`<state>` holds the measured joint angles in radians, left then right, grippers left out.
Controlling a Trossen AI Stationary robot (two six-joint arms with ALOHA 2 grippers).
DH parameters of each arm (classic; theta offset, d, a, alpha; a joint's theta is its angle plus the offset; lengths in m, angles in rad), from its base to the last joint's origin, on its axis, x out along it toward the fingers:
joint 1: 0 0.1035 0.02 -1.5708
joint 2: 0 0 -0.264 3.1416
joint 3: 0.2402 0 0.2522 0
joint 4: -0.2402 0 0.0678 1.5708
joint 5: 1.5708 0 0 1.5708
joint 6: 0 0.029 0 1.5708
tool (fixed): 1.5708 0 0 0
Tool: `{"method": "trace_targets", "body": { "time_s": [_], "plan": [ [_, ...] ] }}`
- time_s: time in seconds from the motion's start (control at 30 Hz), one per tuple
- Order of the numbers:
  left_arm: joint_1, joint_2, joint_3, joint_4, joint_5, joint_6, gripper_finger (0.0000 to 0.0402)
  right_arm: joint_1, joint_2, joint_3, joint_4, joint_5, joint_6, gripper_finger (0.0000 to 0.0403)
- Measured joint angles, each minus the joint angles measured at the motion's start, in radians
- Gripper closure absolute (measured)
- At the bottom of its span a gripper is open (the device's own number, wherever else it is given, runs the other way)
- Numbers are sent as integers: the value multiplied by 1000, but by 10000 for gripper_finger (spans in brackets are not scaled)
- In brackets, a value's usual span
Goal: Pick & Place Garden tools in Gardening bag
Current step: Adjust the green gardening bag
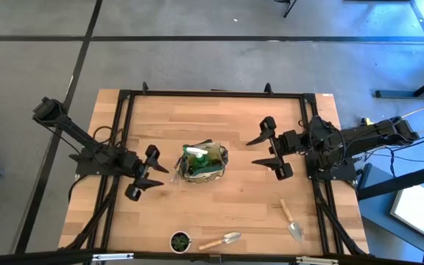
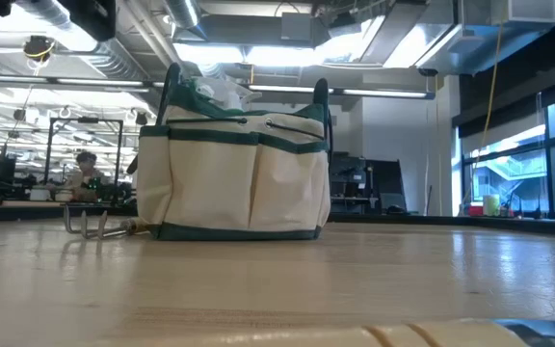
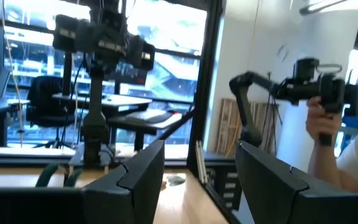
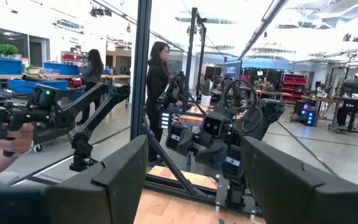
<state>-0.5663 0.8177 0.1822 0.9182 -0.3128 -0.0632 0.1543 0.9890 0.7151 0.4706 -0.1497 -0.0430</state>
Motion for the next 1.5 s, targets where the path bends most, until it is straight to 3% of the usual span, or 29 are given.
{"method": "trace_targets", "body": {
  "time_s": [0.57, 1.5],
  "plan": [
    [70, 0, 0, 163, 29, 120, 210, 43, 0, 0, 65, -20, 165, 143],
    [301, 0, 0, 235, 46, 104, 210, 222, 58, 0, 0, 0, 159, 143]
  ]
}}
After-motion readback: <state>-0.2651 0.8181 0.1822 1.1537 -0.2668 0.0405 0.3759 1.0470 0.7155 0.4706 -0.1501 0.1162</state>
